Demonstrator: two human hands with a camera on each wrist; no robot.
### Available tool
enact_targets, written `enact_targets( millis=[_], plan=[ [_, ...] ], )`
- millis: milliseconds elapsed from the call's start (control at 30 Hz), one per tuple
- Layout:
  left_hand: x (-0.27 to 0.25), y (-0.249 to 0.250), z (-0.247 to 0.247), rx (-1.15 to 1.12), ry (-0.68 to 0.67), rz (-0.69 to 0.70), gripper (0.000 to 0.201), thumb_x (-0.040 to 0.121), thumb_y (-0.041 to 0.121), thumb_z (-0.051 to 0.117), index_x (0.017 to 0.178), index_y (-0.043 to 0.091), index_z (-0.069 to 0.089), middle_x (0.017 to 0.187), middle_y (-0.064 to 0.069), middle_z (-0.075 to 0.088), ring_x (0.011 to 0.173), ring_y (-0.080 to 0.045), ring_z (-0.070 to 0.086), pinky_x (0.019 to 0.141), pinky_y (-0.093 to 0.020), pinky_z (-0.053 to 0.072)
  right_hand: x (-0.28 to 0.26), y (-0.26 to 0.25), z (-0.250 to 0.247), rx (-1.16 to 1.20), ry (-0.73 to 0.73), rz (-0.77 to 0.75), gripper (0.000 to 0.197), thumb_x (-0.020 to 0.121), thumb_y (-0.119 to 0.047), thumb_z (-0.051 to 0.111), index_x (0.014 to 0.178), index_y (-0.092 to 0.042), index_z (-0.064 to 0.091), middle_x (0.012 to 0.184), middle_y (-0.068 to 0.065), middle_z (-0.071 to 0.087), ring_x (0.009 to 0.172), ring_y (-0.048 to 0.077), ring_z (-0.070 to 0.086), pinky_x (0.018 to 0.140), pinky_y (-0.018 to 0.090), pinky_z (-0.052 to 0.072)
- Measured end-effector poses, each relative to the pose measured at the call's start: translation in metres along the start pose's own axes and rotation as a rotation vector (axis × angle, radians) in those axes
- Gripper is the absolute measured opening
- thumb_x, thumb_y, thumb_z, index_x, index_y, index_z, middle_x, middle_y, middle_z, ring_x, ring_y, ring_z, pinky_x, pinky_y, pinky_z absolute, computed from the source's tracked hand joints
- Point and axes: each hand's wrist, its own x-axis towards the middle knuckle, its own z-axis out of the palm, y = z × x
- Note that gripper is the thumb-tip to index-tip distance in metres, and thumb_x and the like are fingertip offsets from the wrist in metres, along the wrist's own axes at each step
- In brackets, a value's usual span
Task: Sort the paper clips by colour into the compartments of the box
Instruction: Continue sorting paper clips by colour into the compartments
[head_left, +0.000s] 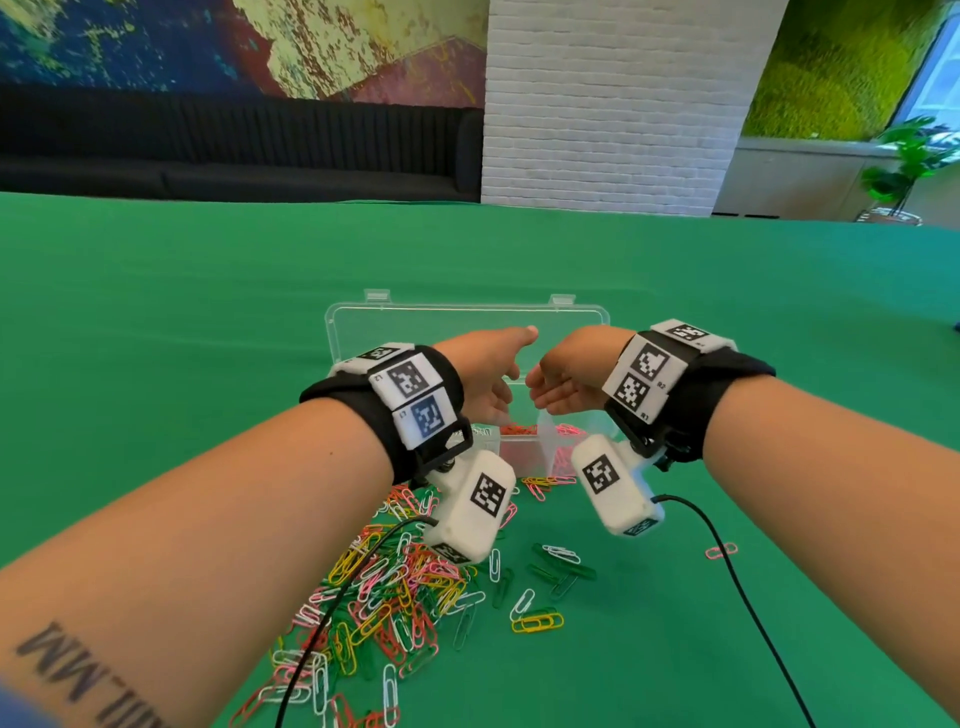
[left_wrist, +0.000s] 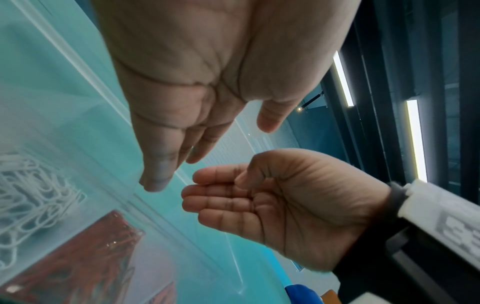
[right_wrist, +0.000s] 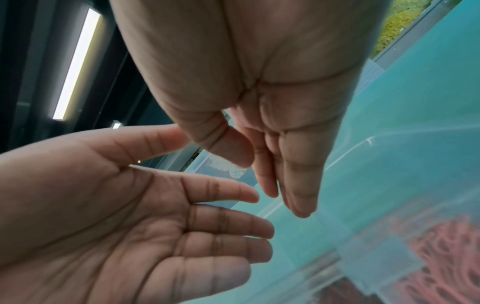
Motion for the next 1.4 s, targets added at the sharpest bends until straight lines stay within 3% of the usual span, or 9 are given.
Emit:
enact_targets(
  millis=[100,233,367,600,733,900,1067,1200,1400],
  plan=[
    [-0.005,-0.003,-0.002,-0.001,-0.024,0.023,0.062,0.098,0.047,0.035,0.136,-0.003,0.037,0.140,-0.029,0.035,0.133,-0.038,0.034,0.106,-0.042,0.035,-0.004,0.006,-0.002,0.004,0.023,-0.059,0.026,0.096,-0.003,0.037,0.110,0.003,0.058,0.099,0.014,0.061,0.098,0.022,0.059,0.093,0.030,0.047],
    [-0.021,-0.013,-0.007,0.096,-0.011,0.124,0.035,0.099,0.038,0.041,0.111,0.006,0.050,0.103,-0.017,0.050,0.093,-0.026,0.054,0.083,-0.032,0.047,-0.019,0.016,-0.006,-0.026,0.030,-0.130,0.024,0.096,-0.005,0.037,0.080,-0.006,0.055,0.080,0.007,0.058,0.078,0.016,0.058,0.074,0.025,0.049],
    [-0.040,-0.029,-0.015,0.368,0.035,0.244,0.022,0.098,0.027,0.046,0.107,0.008,0.052,0.085,-0.007,0.054,0.068,-0.016,0.055,0.064,-0.026,0.050,-0.042,0.036,-0.016,-0.127,0.058,-0.298,0.026,0.093,0.000,0.037,0.077,-0.012,0.054,0.077,0.006,0.057,0.069,0.016,0.056,0.062,0.024,0.050],
    [-0.064,-0.072,-0.020,1.003,0.111,0.246,0.016,0.094,0.025,0.054,0.103,0.016,0.063,0.078,0.006,0.061,0.063,-0.007,0.059,0.058,-0.017,0.051,-0.075,0.095,-0.034,-0.705,0.161,-0.254,0.014,0.086,-0.011,0.051,0.090,-0.017,0.062,0.079,-0.001,0.060,0.070,0.015,0.055,0.060,0.022,0.047],
    [-0.063,-0.081,-0.009,1.221,0.158,0.239,0.018,0.091,0.022,0.056,0.105,0.020,0.067,0.103,0.003,0.065,0.077,-0.010,0.057,0.065,-0.020,0.047,-0.080,0.126,-0.042,-0.994,0.151,-0.052,0.027,0.082,-0.012,0.057,0.107,-0.022,0.061,0.093,-0.005,0.055,0.083,0.014,0.053,0.060,0.015,0.041],
    [-0.050,-0.082,0.010,1.344,0.168,0.295,0.021,0.091,0.025,0.056,0.108,0.017,0.065,0.112,0.000,0.063,0.097,-0.016,0.058,0.074,-0.022,0.042,-0.078,0.142,-0.042,-1.059,0.163,-0.012,0.031,0.081,-0.014,0.062,0.110,-0.021,0.054,0.098,-0.001,0.054,0.082,0.015,0.051,0.059,0.019,0.039],
    [-0.034,-0.083,0.019,1.384,0.137,0.277,0.022,0.089,0.027,0.059,0.106,0.014,0.064,0.108,-0.003,0.063,0.095,-0.018,0.059,0.078,-0.026,0.046,-0.078,0.139,-0.041,-1.012,0.158,-0.015,0.014,0.083,-0.010,0.057,0.082,-0.022,0.050,0.066,-0.010,0.049,0.056,0.004,0.045,0.047,0.015,0.034],
    [-0.024,-0.085,0.018,1.418,0.142,0.201,0.021,0.088,0.023,0.060,0.102,0.007,0.065,0.093,-0.004,0.063,0.080,-0.017,0.056,0.078,-0.026,0.051,-0.078,0.139,-0.041,-0.973,0.133,0.012,0.011,0.086,-0.008,0.053,0.084,-0.019,0.053,0.071,-0.008,0.052,0.056,0.004,0.046,0.047,0.013,0.037],
    [-0.027,-0.087,0.013,1.451,0.159,0.131,0.011,0.089,0.021,0.055,0.082,0.013,0.052,0.064,0.001,0.040,0.056,-0.012,0.039,0.060,-0.021,0.043,-0.074,0.139,-0.034,-1.002,0.128,0.041,0.007,0.084,-0.008,0.052,0.086,-0.015,0.052,0.070,-0.004,0.046,0.058,0.008,0.042,0.048,0.016,0.036]
  ],
)
